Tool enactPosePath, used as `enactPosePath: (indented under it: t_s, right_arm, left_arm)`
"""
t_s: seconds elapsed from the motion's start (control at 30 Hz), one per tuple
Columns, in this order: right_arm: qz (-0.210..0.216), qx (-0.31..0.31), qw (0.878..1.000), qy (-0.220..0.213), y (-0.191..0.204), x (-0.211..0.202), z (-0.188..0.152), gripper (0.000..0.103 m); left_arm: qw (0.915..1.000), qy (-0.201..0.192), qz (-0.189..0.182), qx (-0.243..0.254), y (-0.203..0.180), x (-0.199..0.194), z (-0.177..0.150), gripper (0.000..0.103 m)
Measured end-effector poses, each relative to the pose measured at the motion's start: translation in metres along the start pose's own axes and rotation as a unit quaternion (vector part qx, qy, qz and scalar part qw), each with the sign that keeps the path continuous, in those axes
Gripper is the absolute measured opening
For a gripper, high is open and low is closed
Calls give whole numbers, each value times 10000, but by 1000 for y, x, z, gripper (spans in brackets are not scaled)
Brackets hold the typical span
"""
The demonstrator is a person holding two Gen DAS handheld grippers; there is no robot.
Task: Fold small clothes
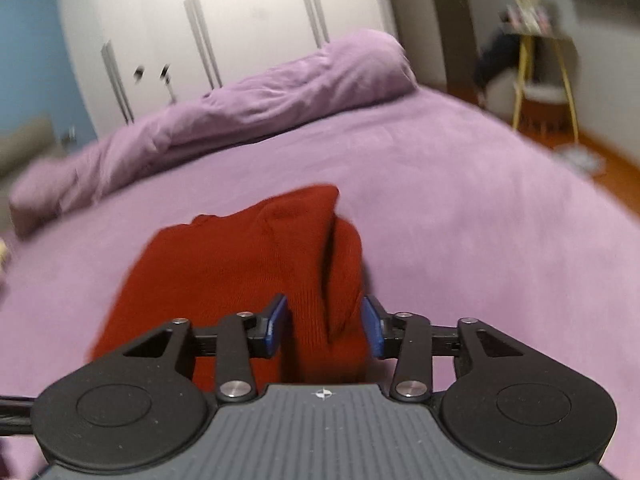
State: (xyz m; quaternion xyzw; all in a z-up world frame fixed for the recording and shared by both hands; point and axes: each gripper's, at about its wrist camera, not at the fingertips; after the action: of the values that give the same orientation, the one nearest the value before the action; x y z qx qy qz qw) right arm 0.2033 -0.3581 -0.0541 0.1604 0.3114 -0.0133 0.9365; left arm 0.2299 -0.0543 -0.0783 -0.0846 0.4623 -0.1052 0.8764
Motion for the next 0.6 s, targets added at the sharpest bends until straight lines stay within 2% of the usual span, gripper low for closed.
enactPosePath:
  t_s: [0.07,0.13,0.3,0.33,0.37,0.4,0.5,0.6]
  right_arm:
    - [254,359,9989,189,-8,-8,-10,46]
    - [291,419,9984,258,-7,-7,-16,47]
    - [60,228,9988,436,-1,4,-15,46]
    - [123,281,9985,443,-2,5,-14,43]
    - [141,294,9985,443,-2,6,-15,31]
    - [141,273,9986,436,-3,8,-15,25]
    - [300,397,9978,439,-7,10,-15,18]
    - [578,934,9929,447,-20,9,-14,16]
  left_arm:
    - [10000,12,26,-20,-2,1,1,72]
    - [10000,27,66,-57,-5,1,2,72]
    - [9999,-3,102,-2,-4,-4,2,72]
    - [10000,4,91,-18,-3,-4,3,72]
    - [10000,20,69,-51,-1,-4,3,72]
    - [10000,30,54,-75,-1,-3,3,72]
    - [9999,5,70,-91,-2,-3,4,72]
    - [9999,-39,106,-112,-2,-4,4,72]
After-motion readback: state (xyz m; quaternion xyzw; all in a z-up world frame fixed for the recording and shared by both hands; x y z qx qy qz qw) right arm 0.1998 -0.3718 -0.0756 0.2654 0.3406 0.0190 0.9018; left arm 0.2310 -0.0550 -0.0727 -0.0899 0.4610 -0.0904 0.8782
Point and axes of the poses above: each gripper's, at about its wrist camera, not at the fingertips, and x roughly the way its jaws point, y to its left, z to its top
